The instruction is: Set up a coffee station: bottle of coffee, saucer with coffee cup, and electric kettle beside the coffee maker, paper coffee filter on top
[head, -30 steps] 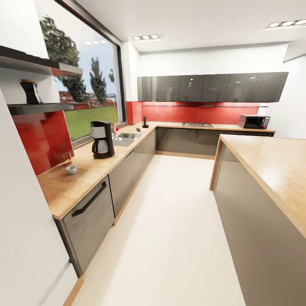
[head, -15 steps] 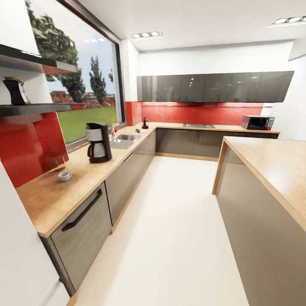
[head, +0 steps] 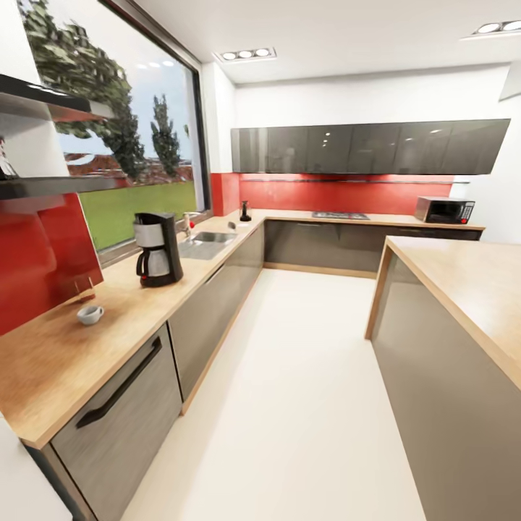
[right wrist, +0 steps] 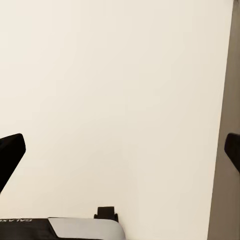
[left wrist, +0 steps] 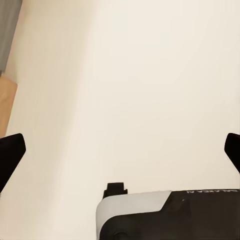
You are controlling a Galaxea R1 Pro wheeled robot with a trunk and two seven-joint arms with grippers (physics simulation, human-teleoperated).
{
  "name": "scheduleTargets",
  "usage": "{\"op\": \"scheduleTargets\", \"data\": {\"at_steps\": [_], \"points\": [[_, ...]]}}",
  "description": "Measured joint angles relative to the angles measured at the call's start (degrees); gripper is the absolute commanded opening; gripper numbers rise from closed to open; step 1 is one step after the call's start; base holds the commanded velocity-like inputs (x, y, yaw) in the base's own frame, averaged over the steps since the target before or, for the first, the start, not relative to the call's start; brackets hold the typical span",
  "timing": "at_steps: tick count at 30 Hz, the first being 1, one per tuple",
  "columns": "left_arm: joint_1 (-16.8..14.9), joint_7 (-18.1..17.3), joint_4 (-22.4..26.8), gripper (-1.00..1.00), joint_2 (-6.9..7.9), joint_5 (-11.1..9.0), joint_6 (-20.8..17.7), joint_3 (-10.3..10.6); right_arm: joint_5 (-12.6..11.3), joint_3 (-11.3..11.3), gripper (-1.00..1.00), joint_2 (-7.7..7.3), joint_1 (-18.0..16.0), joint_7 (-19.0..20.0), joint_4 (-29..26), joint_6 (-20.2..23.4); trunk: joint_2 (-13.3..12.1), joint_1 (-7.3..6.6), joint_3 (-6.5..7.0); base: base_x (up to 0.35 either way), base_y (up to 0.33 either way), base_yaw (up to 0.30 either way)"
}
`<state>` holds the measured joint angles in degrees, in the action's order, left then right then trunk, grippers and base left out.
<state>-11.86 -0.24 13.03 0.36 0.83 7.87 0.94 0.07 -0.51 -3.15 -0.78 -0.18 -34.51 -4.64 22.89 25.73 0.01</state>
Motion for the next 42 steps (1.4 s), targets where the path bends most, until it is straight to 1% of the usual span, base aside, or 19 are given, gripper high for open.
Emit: {"op": "scheduleTargets", "data": {"at_steps": [31, 42], "points": [[0.4, 0.0, -0.1, 1.00, 0.15, 0.0, 0.2, -0.2, 0.2, 0.2, 1.00, 0.15, 0.0, -0.1, 0.3, 0.0, 0.0, 0.00, 0.00, 0.340, -0.004, 0.002], [0.3, 0.0, -0.1, 1.00, 0.15, 0.0, 0.2, -0.2, 0.2, 0.3, 1.00, 0.16, 0.0, -0.1, 0.3, 0.0, 0.0, 0.00, 0.00, 0.340, -0.114, 0.245]]}}
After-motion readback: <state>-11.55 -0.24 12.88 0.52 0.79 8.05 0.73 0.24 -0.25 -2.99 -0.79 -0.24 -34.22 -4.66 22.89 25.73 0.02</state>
